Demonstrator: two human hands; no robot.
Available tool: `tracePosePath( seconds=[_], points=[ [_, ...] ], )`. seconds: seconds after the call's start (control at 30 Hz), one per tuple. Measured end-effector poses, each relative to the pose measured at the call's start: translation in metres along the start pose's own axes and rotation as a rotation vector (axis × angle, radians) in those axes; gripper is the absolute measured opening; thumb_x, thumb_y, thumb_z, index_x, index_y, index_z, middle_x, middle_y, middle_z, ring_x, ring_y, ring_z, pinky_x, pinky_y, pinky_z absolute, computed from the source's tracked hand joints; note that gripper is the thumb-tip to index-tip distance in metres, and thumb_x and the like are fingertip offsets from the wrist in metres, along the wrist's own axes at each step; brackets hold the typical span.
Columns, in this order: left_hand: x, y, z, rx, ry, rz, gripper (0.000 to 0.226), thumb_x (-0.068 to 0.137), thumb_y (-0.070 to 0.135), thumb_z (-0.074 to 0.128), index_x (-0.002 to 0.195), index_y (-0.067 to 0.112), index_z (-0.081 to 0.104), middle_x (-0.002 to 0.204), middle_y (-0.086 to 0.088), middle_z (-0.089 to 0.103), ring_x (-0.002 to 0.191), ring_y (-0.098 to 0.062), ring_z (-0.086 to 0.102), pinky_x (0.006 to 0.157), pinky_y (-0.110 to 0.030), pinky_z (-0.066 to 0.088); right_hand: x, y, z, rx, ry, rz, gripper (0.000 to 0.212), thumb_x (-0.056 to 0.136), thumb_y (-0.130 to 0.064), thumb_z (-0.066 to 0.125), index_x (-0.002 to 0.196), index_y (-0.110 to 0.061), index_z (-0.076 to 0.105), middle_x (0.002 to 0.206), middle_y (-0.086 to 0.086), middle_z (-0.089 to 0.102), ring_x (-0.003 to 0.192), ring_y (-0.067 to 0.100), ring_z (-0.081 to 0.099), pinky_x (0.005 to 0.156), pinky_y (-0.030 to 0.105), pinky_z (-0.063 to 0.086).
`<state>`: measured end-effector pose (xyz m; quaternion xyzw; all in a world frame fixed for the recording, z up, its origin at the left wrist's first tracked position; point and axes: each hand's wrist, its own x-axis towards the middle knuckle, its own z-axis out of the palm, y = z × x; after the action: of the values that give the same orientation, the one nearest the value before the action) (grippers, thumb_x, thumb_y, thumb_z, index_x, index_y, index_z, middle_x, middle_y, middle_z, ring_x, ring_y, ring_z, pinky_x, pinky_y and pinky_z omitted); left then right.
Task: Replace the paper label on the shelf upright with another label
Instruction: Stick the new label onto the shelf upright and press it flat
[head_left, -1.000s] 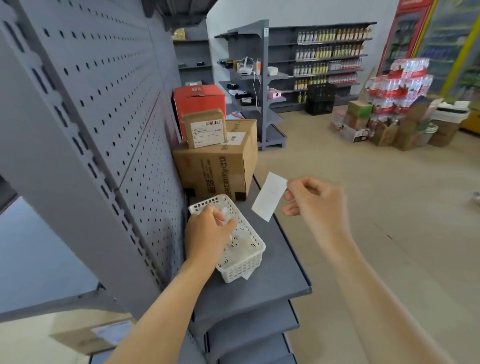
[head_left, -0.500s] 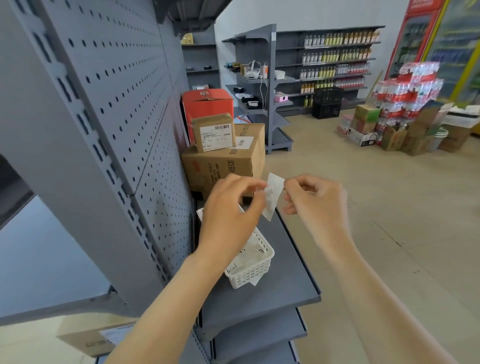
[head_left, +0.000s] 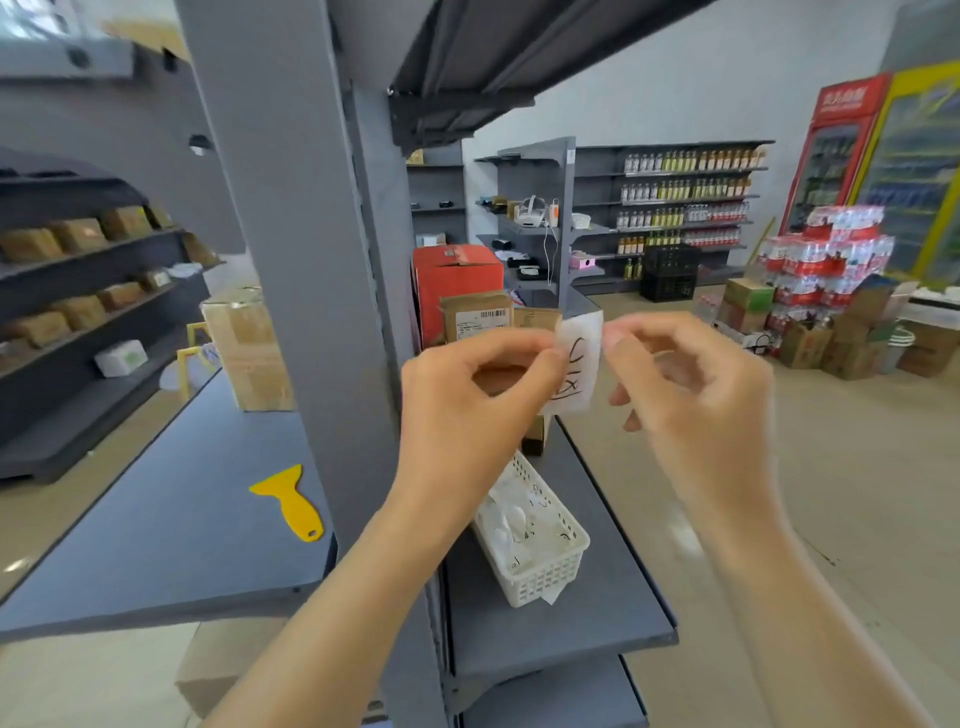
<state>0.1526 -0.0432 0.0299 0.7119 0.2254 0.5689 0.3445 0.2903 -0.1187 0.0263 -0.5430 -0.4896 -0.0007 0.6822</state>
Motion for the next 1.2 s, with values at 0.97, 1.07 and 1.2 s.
tracePosePath(
  seconds=[0.97,1.07,1.2],
  points=[
    [-0.013,0.006,-0.134,0.356,0.316,0.022,0.023,0.086,0.032,0.077,0.069,0.017,0.073,0.065,0.012,0.069,0.06,0.002,0.062,0.049,-0.011,0.042,-0.021,-0.055,0.115,-0.063,-0.184,-0.09,0.02,0.086,-0.043,0.076,0.077,-0.025,0.08,0.067,-0.013,0.076,0.067,0.006,0.074,0.059,0.031,0.061],
    [-0.011,0.005,-0.136,0.419,0.284,0.09,0.024,0.087,0.03,0.075,0.068,0.017,0.07,0.066,0.011,0.068,0.063,0.0,0.06,0.051,-0.012,0.042,-0.023,-0.058,0.115,-0.077,-0.173,-0.114,0.02,0.087,-0.041,0.076,0.076,-0.024,0.08,0.067,-0.013,0.076,0.066,0.005,0.073,0.058,0.029,0.059],
    [-0.012,0.002,-0.141,0.466,0.252,0.126,0.024,0.089,0.036,0.072,0.07,0.02,0.07,0.071,0.011,0.07,0.068,-0.001,0.061,0.053,-0.012,0.043,-0.027,-0.056,0.116,-0.1,-0.149,-0.129,0.021,0.087,-0.041,0.074,0.076,-0.024,0.078,0.068,-0.013,0.075,0.066,0.006,0.072,0.058,0.033,0.059]
  ],
)
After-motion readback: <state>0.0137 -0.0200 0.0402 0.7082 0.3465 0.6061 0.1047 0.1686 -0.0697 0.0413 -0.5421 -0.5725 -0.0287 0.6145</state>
